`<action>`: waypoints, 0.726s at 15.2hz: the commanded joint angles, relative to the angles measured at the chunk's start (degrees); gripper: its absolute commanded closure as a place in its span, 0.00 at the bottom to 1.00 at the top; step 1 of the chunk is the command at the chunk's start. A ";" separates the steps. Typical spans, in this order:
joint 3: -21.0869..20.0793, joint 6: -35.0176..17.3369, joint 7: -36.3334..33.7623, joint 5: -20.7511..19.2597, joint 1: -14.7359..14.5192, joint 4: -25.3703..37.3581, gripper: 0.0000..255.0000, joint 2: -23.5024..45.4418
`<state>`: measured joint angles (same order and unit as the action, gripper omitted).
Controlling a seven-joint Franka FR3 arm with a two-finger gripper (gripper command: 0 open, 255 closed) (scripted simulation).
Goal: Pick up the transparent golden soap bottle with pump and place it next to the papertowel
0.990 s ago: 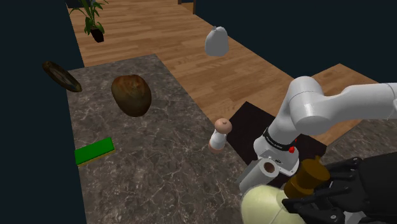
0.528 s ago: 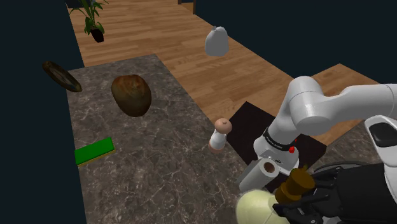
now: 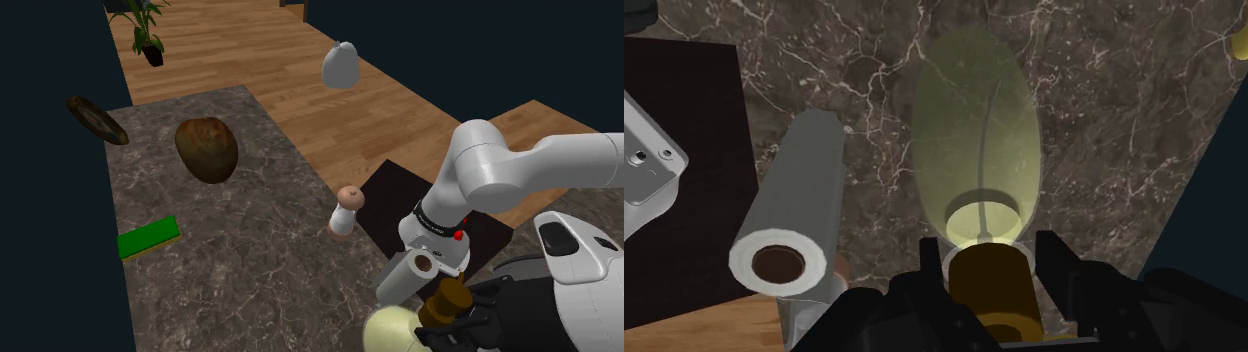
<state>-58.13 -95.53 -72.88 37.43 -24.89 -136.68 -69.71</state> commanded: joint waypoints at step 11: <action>-7.07 -6.46 -0.57 5.95 -1.47 -6.32 1.00 -1.19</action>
<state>-64.56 -101.35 -73.43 42.79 -26.14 -142.33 -70.76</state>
